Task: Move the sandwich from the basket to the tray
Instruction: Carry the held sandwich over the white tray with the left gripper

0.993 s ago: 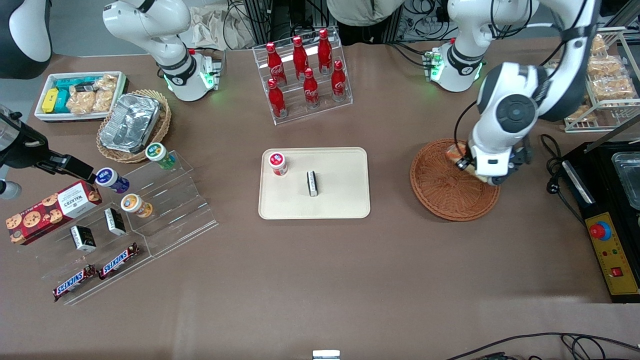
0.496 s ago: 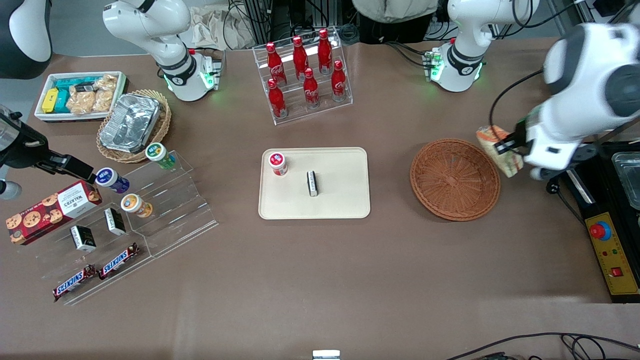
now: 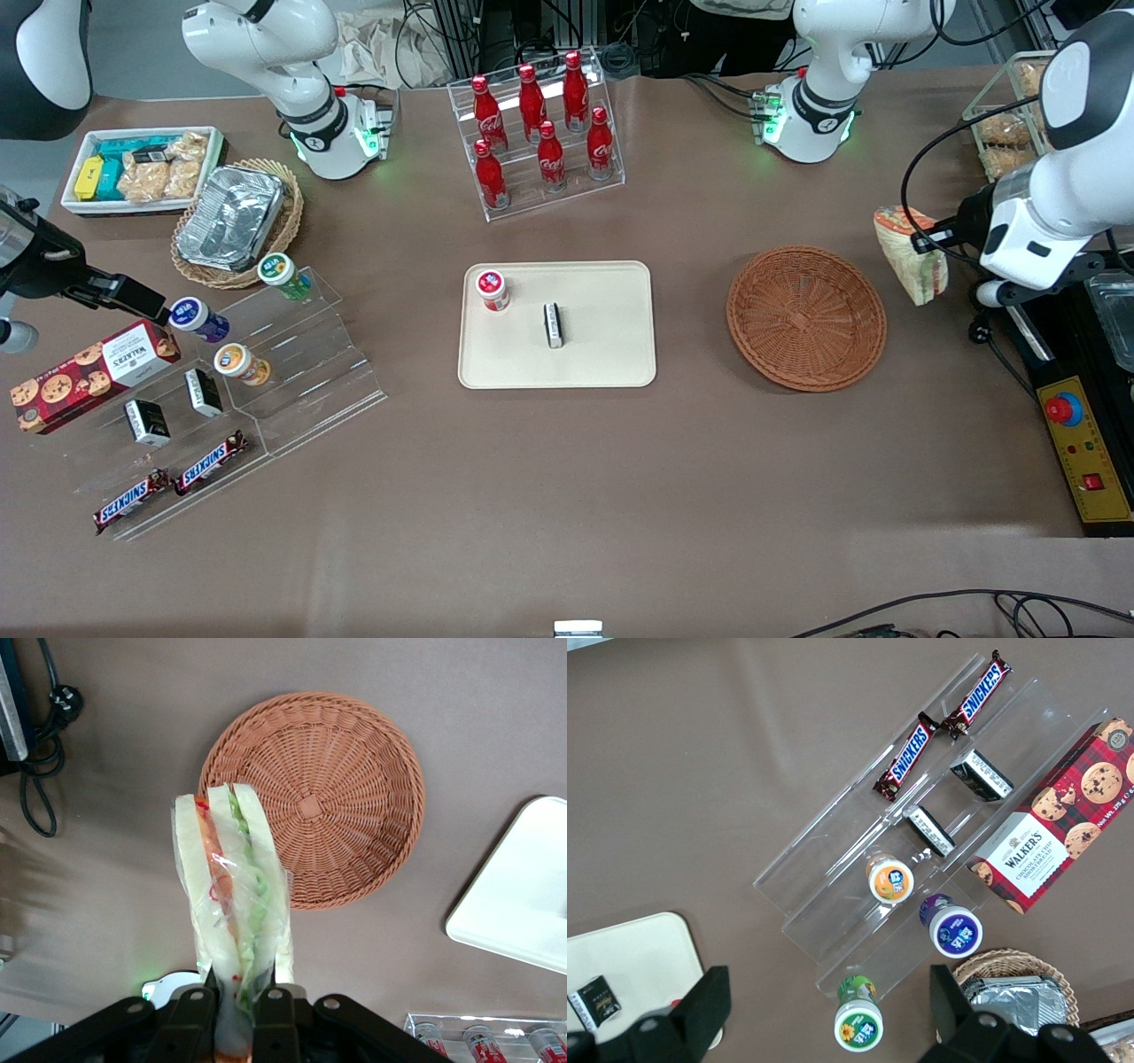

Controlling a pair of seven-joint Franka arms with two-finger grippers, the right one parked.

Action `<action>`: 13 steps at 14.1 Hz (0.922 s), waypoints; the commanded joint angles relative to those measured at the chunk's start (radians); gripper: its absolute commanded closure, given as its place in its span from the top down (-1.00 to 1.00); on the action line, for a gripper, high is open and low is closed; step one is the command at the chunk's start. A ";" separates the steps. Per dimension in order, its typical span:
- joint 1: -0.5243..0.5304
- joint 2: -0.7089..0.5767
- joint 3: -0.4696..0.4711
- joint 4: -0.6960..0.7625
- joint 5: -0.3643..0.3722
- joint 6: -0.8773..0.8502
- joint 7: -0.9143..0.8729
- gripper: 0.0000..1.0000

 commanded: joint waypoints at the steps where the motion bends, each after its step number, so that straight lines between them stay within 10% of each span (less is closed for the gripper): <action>1: -0.004 0.013 -0.062 0.020 -0.002 -0.011 -0.001 -1.00; 7: -0.147 0.053 -0.117 0.011 0.104 0.036 -0.235 -1.00; 13: -0.245 0.128 -0.139 0.010 0.012 0.164 -0.234 -1.00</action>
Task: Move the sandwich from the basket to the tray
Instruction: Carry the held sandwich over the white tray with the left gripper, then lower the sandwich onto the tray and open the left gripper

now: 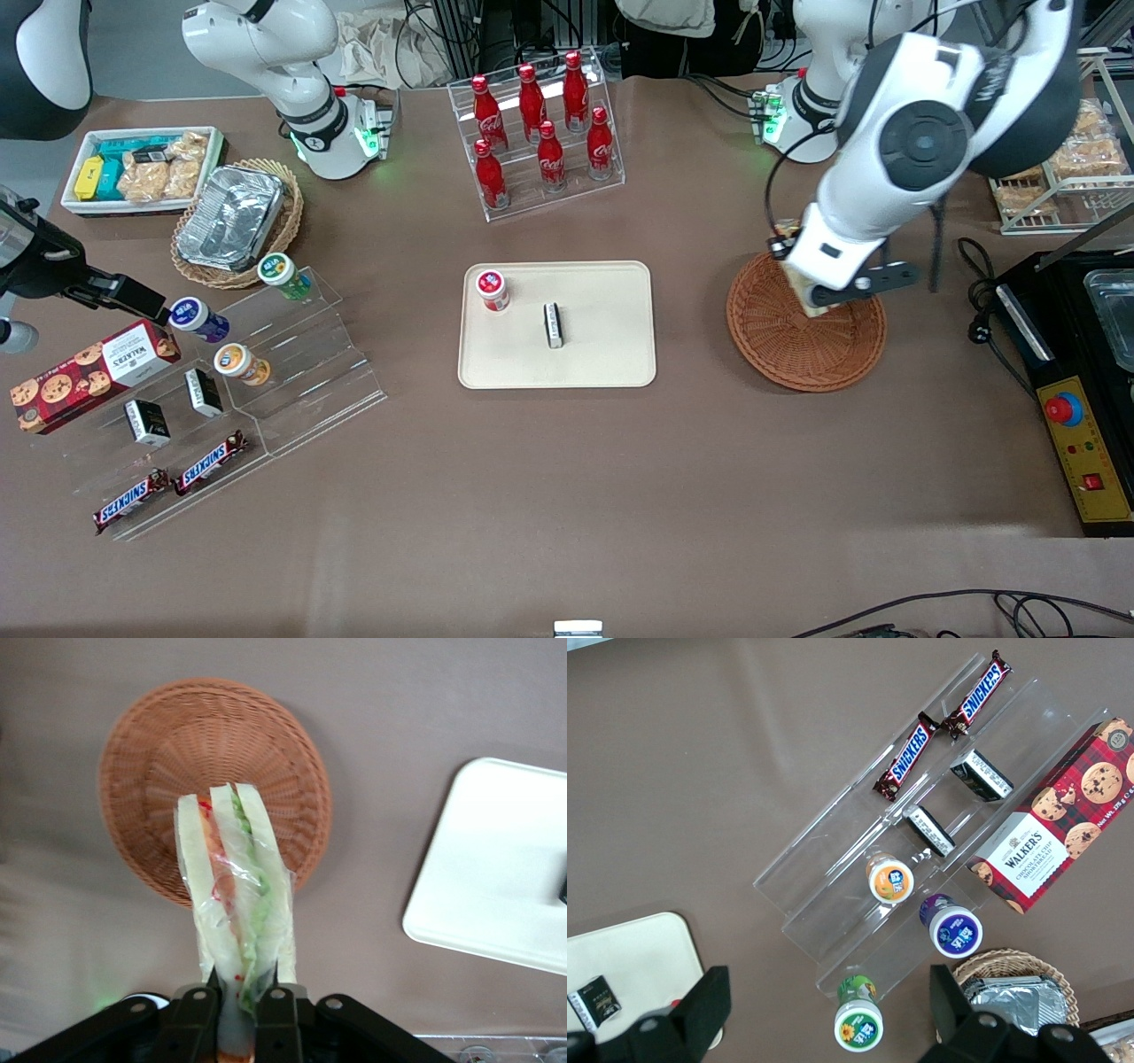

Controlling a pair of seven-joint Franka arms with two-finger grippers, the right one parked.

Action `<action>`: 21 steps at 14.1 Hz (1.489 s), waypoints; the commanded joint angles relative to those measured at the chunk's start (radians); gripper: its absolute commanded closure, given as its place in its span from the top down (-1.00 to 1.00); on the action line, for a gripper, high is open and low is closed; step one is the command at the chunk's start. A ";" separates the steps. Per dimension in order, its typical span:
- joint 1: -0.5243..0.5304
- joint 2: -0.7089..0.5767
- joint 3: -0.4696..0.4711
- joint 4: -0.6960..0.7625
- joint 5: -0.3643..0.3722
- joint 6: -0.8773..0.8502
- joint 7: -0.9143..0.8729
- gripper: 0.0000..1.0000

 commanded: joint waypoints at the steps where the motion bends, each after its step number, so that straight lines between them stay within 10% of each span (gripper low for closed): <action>1: -0.055 0.081 0.004 0.012 -0.068 0.074 -0.009 -1.00; 17: -0.258 0.443 -0.031 -0.026 -0.083 0.720 -0.007 -1.00; 18: -0.258 0.441 -0.031 -0.029 -0.083 0.719 -0.012 -0.61; 19: -0.255 0.438 -0.031 -0.035 -0.083 0.717 -0.013 0.44; 20: -0.249 0.431 -0.031 -0.043 -0.083 0.714 -0.009 0.97; 21: -0.247 0.420 -0.029 -0.043 -0.083 0.707 -0.022 0.98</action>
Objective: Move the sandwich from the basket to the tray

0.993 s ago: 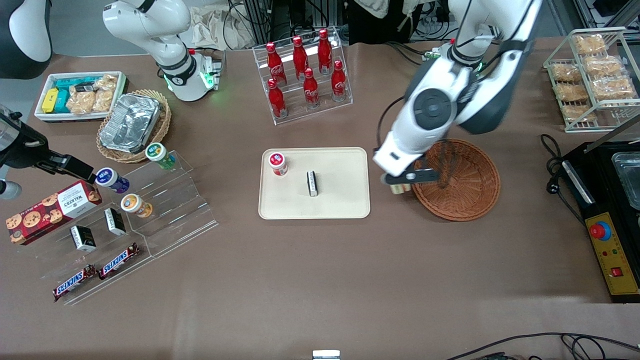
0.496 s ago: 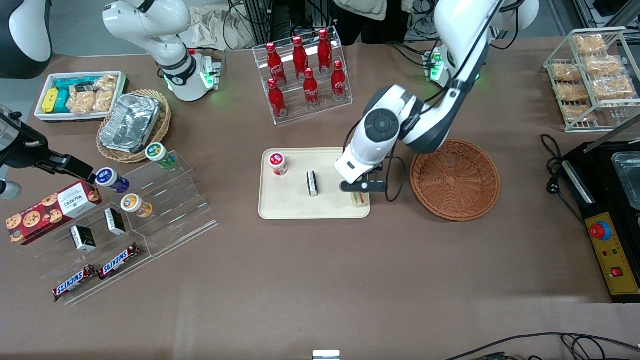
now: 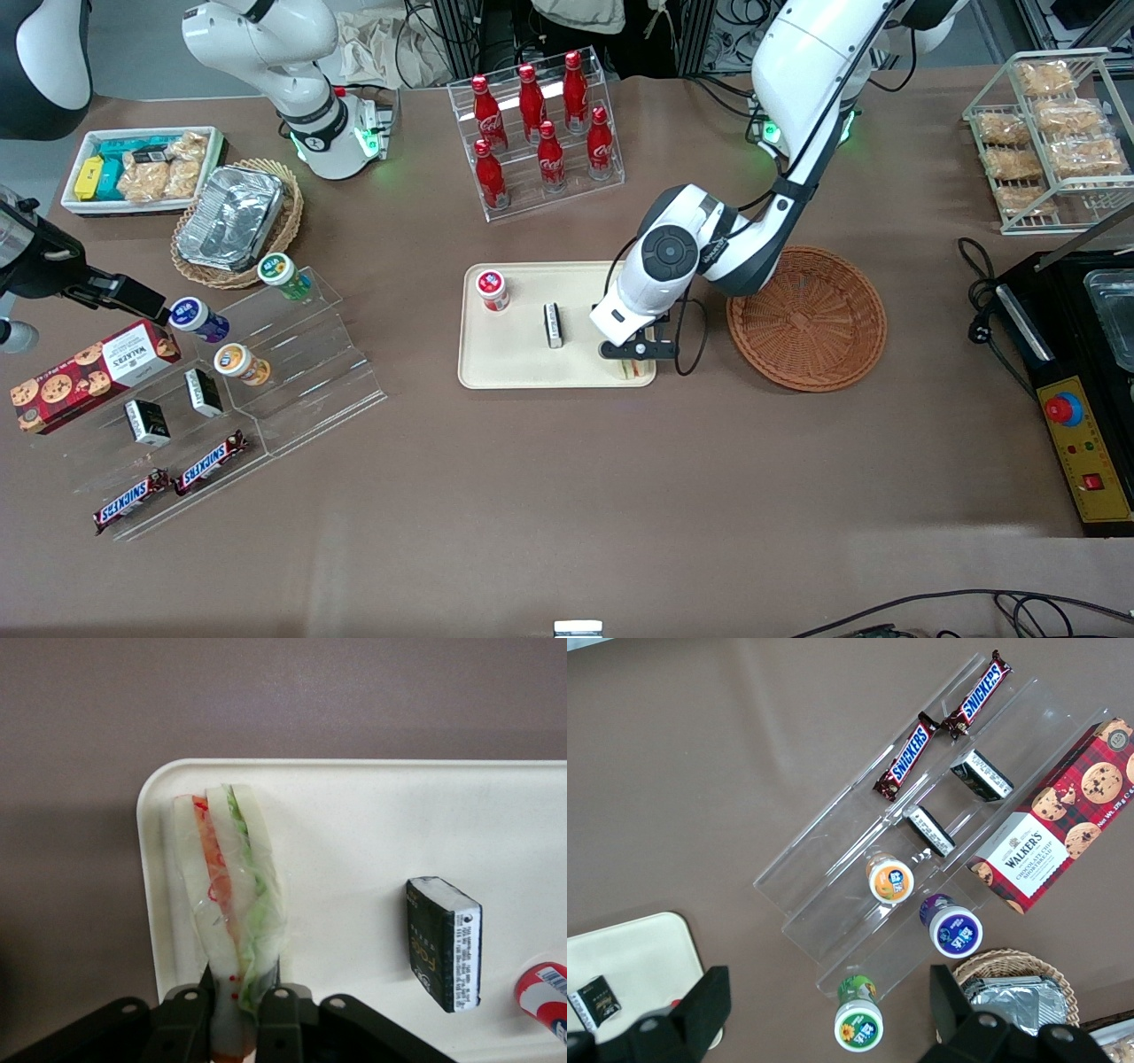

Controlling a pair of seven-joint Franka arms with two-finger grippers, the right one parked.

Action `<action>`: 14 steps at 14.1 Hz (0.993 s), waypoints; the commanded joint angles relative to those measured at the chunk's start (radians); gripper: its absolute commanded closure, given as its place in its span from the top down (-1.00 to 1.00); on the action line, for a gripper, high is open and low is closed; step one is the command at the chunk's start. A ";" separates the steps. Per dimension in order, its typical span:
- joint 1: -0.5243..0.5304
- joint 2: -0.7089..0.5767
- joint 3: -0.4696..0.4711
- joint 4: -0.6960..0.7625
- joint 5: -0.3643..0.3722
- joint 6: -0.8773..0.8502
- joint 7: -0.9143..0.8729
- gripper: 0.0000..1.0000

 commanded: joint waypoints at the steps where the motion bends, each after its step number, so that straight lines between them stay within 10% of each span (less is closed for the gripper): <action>1: 0.006 -0.049 0.007 -0.007 -0.005 -0.032 -0.012 0.98; 14: 0.427 -0.457 0.049 0.010 0.036 -0.474 0.297 0.98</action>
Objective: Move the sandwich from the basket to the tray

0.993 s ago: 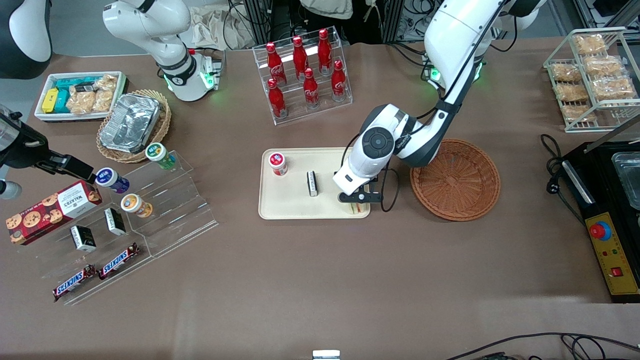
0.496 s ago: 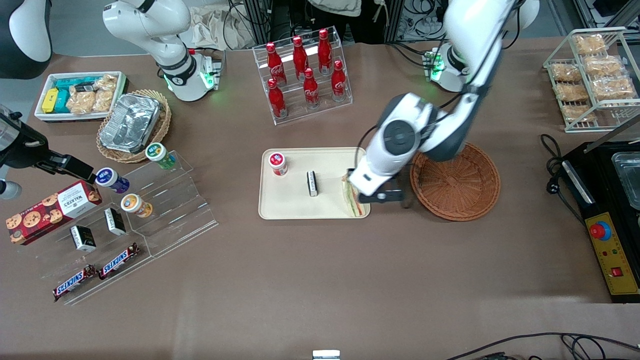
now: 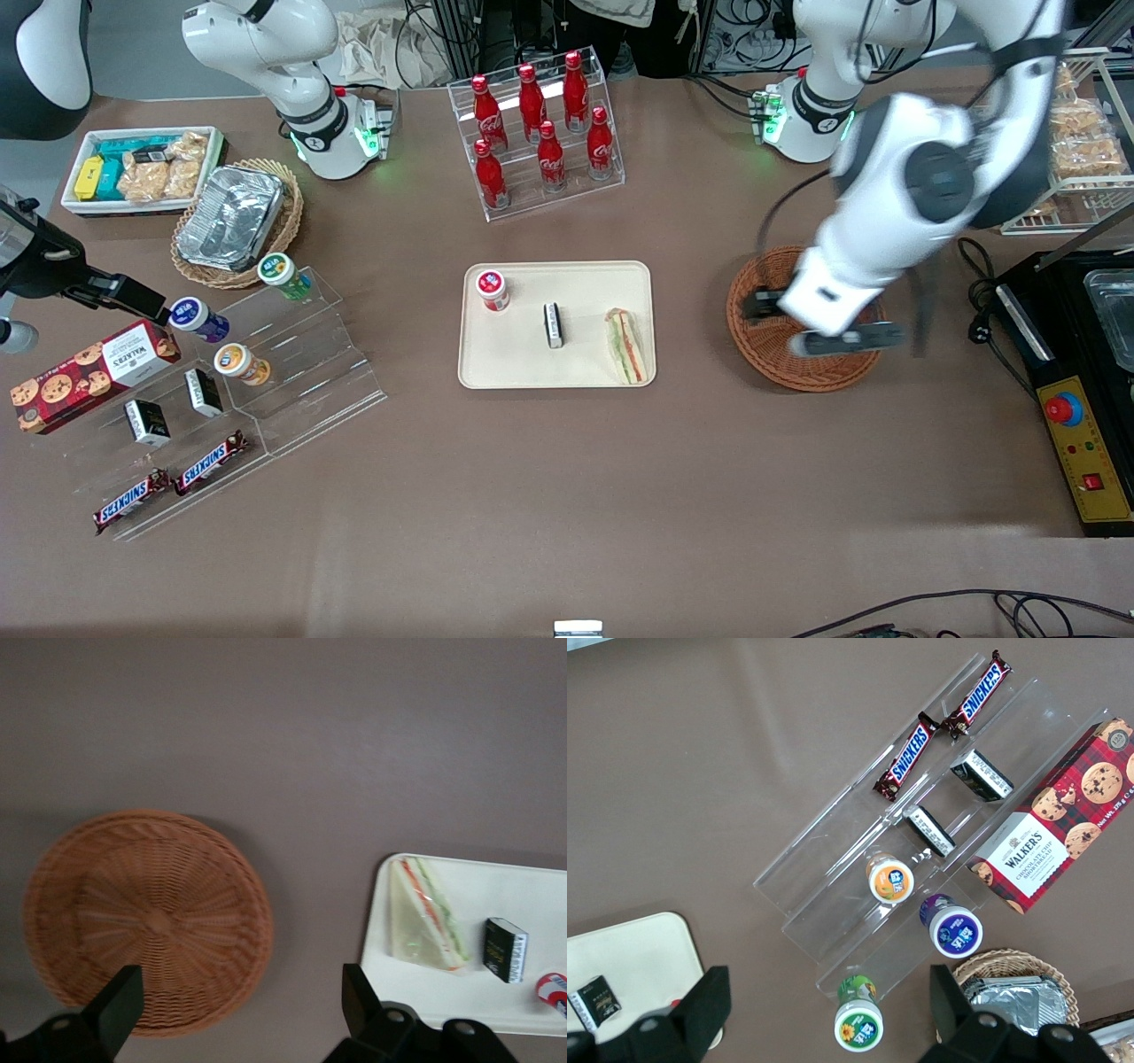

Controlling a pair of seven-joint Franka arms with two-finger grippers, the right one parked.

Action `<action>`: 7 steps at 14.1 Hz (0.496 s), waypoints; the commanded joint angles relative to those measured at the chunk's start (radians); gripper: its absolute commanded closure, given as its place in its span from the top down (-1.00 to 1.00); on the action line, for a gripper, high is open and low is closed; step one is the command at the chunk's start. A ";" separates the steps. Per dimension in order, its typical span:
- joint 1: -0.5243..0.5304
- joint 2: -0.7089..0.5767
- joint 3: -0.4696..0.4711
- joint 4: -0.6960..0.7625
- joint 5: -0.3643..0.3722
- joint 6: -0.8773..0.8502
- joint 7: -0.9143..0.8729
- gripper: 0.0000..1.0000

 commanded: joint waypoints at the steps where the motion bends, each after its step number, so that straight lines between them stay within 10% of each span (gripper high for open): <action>1: 0.112 -0.062 -0.015 -0.020 0.007 -0.053 0.124 0.98; 7: 0.180 -0.174 -0.013 -0.020 0.159 -0.181 0.167 0.99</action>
